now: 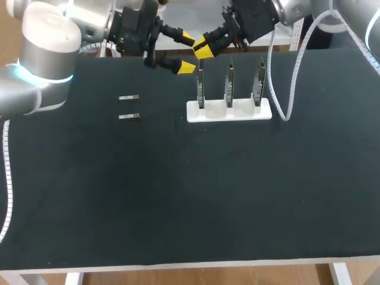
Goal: Pick up the optical module with the left hand, and insert it into the network port with the right hand.
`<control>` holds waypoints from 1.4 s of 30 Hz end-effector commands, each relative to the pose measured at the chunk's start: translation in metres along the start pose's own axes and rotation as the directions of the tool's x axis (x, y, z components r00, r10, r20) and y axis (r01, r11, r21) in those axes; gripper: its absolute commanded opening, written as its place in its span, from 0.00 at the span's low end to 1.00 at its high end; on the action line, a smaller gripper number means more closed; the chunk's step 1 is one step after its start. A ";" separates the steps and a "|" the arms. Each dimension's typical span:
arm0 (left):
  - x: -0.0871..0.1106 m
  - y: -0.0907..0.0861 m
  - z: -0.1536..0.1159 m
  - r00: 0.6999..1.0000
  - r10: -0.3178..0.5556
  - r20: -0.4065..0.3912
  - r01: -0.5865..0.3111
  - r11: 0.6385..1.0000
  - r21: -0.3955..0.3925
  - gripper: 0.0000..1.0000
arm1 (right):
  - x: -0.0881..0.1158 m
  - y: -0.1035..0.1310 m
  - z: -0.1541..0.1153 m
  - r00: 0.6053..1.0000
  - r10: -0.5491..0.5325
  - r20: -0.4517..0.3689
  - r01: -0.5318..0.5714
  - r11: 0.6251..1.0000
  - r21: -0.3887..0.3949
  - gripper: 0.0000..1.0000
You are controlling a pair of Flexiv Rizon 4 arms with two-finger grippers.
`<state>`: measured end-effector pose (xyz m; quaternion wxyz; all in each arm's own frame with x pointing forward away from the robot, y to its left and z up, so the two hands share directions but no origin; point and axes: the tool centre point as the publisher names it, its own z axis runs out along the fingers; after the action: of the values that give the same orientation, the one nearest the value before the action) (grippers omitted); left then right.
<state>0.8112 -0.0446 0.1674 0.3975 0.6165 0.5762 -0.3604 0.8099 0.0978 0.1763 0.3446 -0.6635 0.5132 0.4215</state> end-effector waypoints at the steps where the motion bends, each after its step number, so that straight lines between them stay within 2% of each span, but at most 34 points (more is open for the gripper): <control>1: -0.001 0.003 0.001 1.000 -0.001 -0.005 0.001 1.000 0.006 1.00 | 0.000 -0.013 -0.001 1.000 -0.002 -0.002 0.002 0.994 -0.111 0.00; 15: -0.001 0.003 0.001 1.000 -0.001 -0.005 0.001 1.000 0.006 1.00 | 0.003 -0.028 0.006 1.000 0.006 -0.002 -0.006 0.993 -0.115 0.00; 21: -0.001 0.003 0.001 1.000 -0.001 -0.005 0.001 1.000 0.006 1.00 | 0.002 -0.024 -0.005 1.000 0.012 0.004 -0.011 0.996 -0.090 0.00; 42: -0.001 0.003 0.001 1.000 -0.001 -0.005 0.001 1.000 0.006 1.00 | 0.003 -0.018 0.000 1.000 0.017 0.002 -0.016 0.995 -0.097 0.00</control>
<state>0.8112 -0.0446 0.1674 0.3975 0.6166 0.5761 -0.3604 0.8201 0.1006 0.1735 0.3529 -0.6533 0.5254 0.4156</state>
